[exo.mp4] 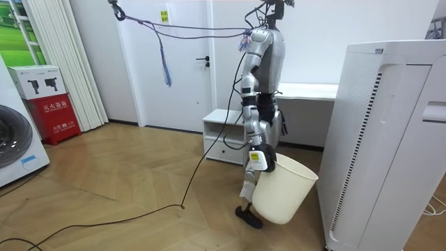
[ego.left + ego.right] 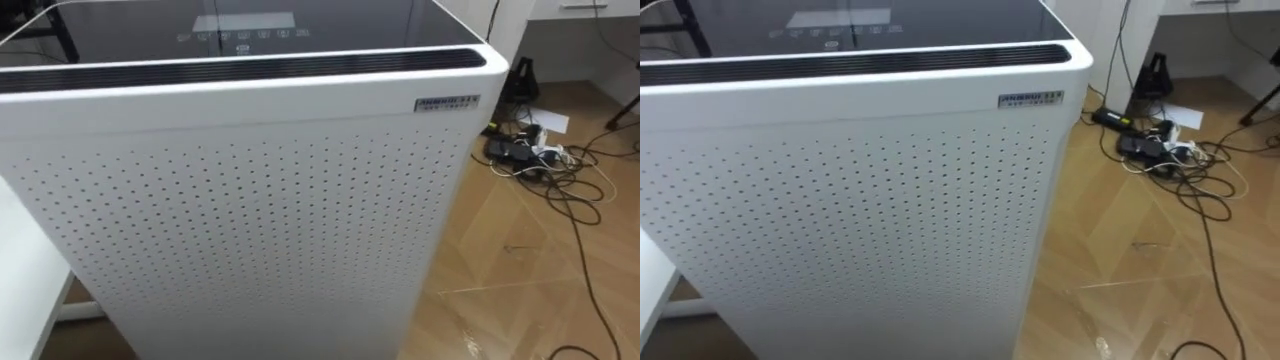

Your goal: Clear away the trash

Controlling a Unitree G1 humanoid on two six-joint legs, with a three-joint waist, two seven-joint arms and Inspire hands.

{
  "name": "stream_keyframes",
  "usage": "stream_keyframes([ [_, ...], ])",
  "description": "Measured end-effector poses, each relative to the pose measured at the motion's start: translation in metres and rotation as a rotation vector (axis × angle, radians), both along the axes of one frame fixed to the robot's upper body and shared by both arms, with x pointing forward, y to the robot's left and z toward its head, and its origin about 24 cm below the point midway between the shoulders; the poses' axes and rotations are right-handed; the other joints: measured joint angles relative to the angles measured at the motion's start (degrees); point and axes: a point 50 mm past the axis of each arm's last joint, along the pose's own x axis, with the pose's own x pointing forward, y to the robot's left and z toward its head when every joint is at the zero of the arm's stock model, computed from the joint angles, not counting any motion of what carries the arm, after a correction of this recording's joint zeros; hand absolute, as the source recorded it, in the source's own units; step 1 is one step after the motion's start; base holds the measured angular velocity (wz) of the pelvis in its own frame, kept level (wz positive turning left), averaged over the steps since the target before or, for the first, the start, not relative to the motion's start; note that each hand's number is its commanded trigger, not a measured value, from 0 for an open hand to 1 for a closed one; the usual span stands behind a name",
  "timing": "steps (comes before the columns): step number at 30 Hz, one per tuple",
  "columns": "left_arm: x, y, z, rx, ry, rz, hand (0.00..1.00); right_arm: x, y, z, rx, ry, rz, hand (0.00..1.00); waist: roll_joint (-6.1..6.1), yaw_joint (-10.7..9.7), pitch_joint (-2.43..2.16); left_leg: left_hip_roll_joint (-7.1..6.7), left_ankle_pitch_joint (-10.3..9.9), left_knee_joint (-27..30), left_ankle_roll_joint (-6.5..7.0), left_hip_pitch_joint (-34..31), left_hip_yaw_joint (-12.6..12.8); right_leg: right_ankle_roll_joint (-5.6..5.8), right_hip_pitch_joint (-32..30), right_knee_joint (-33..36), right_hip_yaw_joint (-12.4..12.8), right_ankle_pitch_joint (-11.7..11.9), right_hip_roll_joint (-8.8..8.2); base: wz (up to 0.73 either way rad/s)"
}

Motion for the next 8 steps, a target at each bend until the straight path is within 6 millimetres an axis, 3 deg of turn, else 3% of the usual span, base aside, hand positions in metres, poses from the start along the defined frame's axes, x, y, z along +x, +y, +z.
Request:
stream_keyframes([
  [8, -0.021, -0.006, -0.007, -0.034, 0.122, 0.155, 0.00, -0.014, 0.009, -0.007, 0.021, 0.050, -0.132, 1.00, 0.18, -0.92, 0.21, 0.34, -0.55, -0.43, -0.03, 1.90, 1.65, 0.02, 0.64, -0.21, 1.90, -0.10, 0.55, -0.13],
])
